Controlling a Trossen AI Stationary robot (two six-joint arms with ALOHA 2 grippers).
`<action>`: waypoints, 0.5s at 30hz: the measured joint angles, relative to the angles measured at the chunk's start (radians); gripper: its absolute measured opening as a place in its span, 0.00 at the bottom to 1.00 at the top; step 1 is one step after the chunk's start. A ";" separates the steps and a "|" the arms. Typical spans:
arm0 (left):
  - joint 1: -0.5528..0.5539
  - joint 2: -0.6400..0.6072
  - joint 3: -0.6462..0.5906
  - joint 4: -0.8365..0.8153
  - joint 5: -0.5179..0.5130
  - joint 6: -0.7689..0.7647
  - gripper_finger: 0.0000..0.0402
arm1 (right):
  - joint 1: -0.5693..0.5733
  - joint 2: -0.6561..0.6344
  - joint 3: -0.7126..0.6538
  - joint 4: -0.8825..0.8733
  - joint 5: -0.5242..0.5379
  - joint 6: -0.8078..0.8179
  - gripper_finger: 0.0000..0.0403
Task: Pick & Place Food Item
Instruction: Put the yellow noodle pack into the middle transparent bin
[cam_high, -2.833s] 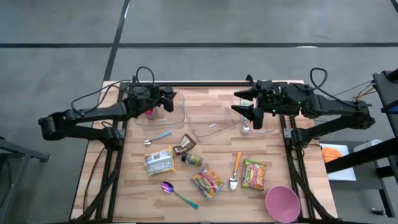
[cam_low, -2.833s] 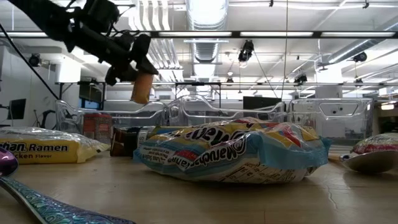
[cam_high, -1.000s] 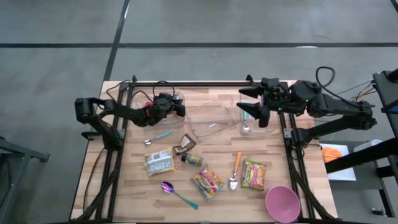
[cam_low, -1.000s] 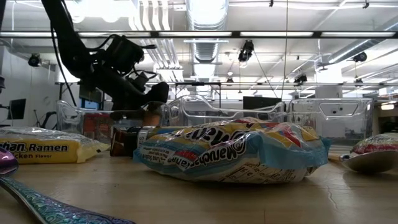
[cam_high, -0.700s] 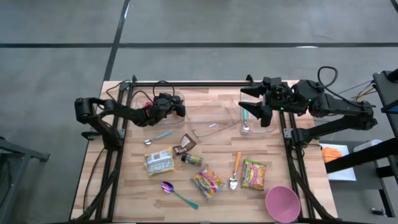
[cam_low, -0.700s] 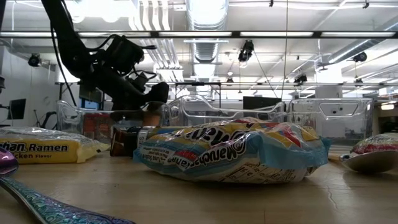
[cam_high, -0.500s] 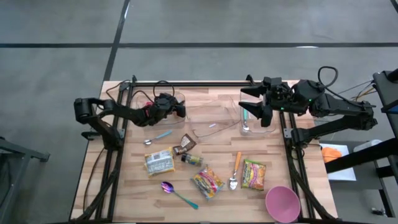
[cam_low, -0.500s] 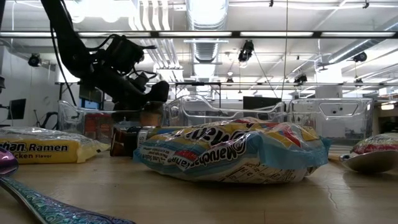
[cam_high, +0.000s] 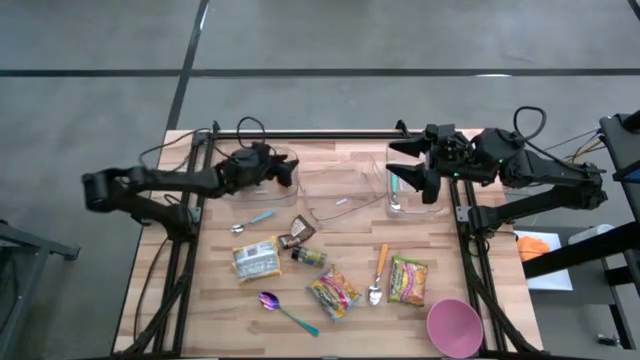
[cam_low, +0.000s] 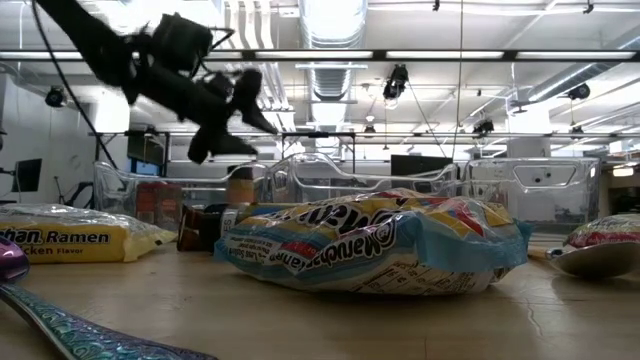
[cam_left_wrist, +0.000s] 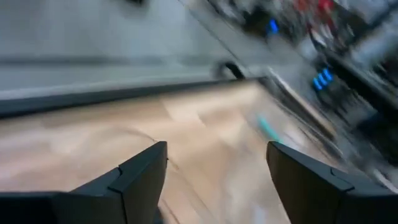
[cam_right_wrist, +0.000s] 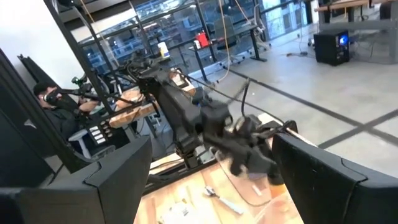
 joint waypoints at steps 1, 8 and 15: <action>-0.005 -0.033 0.031 -0.101 0.046 0.000 0.68 | 0.000 -0.008 0.000 -0.006 0.000 0.001 0.81; -0.100 -0.142 0.325 -0.799 0.159 0.219 0.52 | 0.000 -0.048 0.001 -0.054 0.008 -0.005 0.81; -0.166 -0.137 0.417 -1.070 0.262 0.265 0.47 | 0.000 -0.056 0.001 -0.064 0.010 -0.028 0.81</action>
